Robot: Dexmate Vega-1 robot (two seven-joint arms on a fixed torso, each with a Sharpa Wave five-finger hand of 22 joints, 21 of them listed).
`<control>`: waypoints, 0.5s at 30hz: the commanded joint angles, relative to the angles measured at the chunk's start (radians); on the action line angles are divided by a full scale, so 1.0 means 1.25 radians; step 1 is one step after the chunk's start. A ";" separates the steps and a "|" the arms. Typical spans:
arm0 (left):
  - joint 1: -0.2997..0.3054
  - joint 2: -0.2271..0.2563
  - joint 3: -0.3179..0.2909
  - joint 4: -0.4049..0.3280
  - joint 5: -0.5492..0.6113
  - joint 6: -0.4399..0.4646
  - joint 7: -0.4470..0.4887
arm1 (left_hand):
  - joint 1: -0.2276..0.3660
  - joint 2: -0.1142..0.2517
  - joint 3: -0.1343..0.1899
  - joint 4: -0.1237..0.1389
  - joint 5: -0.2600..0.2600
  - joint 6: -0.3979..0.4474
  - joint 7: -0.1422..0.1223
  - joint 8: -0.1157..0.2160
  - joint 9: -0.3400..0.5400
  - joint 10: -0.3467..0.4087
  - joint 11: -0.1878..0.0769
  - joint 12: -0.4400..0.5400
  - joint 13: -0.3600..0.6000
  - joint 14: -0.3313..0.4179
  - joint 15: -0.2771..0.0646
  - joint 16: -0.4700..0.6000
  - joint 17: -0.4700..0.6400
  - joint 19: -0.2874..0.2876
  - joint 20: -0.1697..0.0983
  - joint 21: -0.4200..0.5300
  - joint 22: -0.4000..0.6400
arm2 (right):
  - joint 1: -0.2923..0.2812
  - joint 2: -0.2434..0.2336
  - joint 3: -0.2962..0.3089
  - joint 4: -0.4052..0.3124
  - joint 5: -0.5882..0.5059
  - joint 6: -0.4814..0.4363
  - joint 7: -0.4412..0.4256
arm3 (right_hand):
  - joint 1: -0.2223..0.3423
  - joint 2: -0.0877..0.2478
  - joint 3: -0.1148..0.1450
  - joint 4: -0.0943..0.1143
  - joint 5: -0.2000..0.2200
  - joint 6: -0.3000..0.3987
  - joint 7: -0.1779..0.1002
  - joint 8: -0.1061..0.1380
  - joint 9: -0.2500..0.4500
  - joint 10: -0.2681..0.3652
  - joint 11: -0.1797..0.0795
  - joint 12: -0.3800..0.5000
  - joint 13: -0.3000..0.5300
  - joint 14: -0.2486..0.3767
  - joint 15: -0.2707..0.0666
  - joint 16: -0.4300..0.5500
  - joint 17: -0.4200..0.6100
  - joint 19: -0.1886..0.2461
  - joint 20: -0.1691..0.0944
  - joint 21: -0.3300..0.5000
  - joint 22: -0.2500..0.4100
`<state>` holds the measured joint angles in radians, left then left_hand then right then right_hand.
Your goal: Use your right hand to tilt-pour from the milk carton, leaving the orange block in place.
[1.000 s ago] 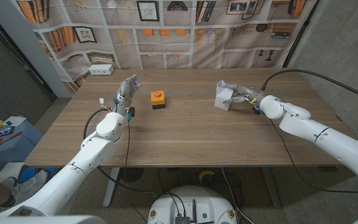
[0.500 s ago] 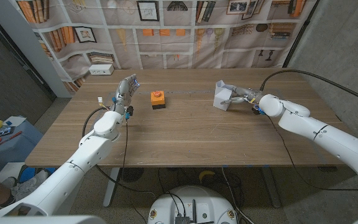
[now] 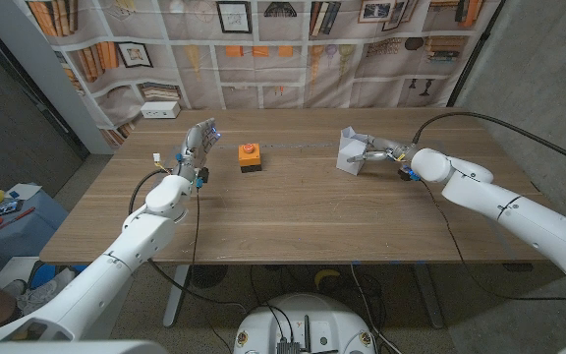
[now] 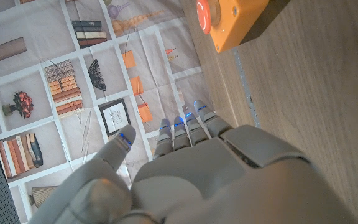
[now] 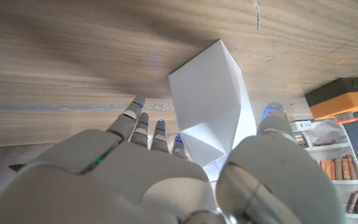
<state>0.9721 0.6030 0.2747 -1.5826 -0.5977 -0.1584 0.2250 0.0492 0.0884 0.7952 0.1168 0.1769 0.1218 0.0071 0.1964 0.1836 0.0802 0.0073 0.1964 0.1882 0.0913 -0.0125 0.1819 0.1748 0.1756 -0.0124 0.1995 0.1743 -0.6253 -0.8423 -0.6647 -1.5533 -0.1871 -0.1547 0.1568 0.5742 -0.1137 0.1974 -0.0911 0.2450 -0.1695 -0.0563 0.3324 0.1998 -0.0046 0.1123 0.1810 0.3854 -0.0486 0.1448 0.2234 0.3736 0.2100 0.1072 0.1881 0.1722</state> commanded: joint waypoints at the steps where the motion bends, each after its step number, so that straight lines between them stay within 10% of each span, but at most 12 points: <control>1: -0.016 0.009 -0.001 0.022 -0.008 -0.002 -0.024 | -0.003 0.071 0.007 0.002 0.002 0.008 0.001 0.004 0.004 0.008 0.005 0.005 0.002 0.006 0.001 0.004 0.001 0.008 0.000 0.006 0.003 | -0.037 -0.026 0.031 -0.049 0.052 -0.010 -0.009 | -0.019 -0.006 -0.009 0.003 0.008 -0.058 0.013 -0.006 -0.002 -0.014 0.005 -0.001 -0.003 -0.009 0.008 -0.003 0.001 -0.008 -0.001 -0.002 0.002; 15: -0.015 0.009 0.000 0.021 -0.010 -0.008 -0.024 | -0.003 0.071 0.008 0.003 0.002 0.008 0.001 0.003 0.004 0.008 0.003 0.005 0.002 0.006 0.001 0.003 0.001 0.009 -0.001 0.005 0.003 | -0.106 0.015 0.112 0.011 0.209 0.097 -0.096 | -0.087 -0.015 -0.045 0.030 0.018 -0.014 0.024 -0.012 -0.009 -0.010 -0.001 0.010 -0.029 -0.018 0.000 -0.006 -0.002 -0.020 -0.010 -0.001 0.001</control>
<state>0.9468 0.6101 0.2743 -1.5484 -0.6100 -0.1653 0.1879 0.0492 0.0884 0.7993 0.1210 0.1770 0.1217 0.0071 0.1964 0.1836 0.0856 0.0127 0.1964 0.1882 0.0913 -0.0125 0.1819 0.1747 0.1828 -0.0126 0.1994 0.1743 -0.6972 -0.8565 -0.5938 -1.5859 -0.0632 -0.1260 0.1046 0.4817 -0.1331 0.1477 -0.0578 0.2609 -0.1720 -0.0265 0.3165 0.1905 -0.0269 0.1174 0.1858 0.3525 -0.0699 0.1519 0.2164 0.3709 0.1867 0.1017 0.1881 0.1723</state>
